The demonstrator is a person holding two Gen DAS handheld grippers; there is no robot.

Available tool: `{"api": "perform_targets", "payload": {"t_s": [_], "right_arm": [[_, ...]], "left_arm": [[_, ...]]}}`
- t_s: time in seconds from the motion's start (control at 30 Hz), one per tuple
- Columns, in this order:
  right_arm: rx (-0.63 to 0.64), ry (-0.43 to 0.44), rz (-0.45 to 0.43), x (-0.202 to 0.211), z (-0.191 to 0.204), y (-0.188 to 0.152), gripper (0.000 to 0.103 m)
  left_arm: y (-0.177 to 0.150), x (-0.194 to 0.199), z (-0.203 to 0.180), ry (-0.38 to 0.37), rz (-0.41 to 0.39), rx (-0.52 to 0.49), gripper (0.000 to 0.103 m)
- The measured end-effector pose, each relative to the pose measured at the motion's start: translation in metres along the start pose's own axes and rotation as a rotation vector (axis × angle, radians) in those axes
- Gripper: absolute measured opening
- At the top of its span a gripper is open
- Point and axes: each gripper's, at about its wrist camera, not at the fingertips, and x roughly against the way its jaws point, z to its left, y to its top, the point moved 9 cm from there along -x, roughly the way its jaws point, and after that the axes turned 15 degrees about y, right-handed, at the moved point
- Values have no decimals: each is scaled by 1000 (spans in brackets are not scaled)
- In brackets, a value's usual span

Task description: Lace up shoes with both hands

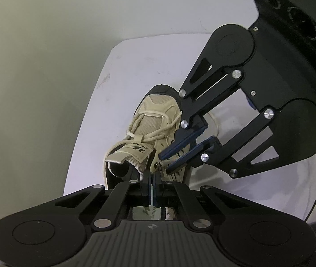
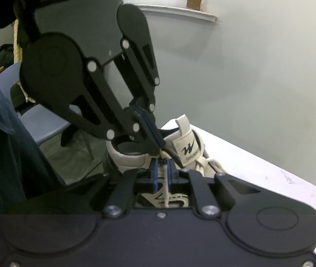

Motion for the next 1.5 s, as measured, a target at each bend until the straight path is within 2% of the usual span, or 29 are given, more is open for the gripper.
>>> {"api": "perform_targets", "payload": {"t_s": [0.1,0.23,0.27,0.33,0.6,0.7,0.73,0.87,0.97,1.1,1.13,1.17,1.23,1.4,1.5], "right_arm": [[-13,-15,-8,2,3,1,13],[-26,-34,-17,-2,8,3,13],[-28,-41,-15,-3,8,4,13],[-28,-60,-10,-7,8,4,13],[-15,-127,15,-22,2,9,11],[15,-152,42,-26,4,9,7],[13,-153,45,-25,6,10,1],[-4,-157,67,-22,14,19,1],[-55,-160,82,-19,25,26,1],[-129,-164,111,-20,43,35,4],[-168,-184,107,-19,44,37,15],[-242,-221,92,-16,42,39,33],[-418,-299,48,-9,34,41,41],[-911,-428,-117,1,12,37,42],[-1080,-447,-185,-2,9,25,40]], "left_arm": [[-3,11,5,-31,9,66,3],[-20,22,22,-72,55,174,19],[-25,25,29,-77,72,204,27],[-37,29,42,-71,95,254,34],[-58,33,54,-65,121,325,37],[-62,37,56,-73,99,336,38],[-62,38,57,-78,89,340,39],[-61,43,62,-116,45,348,40],[-60,46,68,-138,11,320,40],[-54,50,74,-176,-75,230,42],[-53,50,78,-186,-95,218,45],[-53,49,82,-195,-103,221,45],[-54,49,89,-208,-114,232,46],[-64,45,113,-254,-131,272,49],[-74,41,125,-278,-132,280,51]]}}
